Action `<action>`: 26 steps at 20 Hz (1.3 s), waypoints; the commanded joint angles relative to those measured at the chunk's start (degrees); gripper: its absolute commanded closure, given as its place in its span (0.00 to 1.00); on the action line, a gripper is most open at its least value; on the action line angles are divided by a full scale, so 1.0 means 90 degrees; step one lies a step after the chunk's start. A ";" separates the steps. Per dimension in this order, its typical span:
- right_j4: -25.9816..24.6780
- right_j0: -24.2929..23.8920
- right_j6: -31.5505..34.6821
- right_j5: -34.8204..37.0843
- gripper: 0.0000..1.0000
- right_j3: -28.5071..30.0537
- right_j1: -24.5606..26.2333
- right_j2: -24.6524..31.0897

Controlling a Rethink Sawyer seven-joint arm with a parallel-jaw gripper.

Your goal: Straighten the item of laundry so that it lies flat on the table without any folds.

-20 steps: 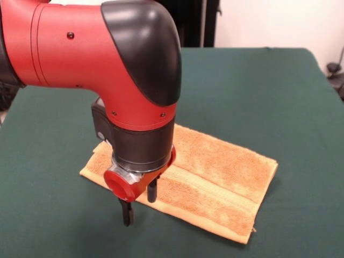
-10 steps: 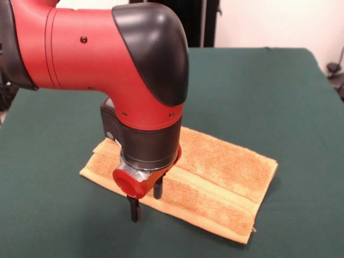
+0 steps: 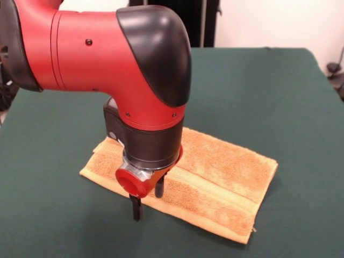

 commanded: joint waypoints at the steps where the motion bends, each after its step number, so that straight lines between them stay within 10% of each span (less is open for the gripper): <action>1: -0.0205 0.0248 -0.0678 -0.0489 0.00 0.0773 0.0120 -0.0007; 26: -0.0260 0.0387 -0.0587 -0.0306 0.00 0.0708 0.0184 -0.0081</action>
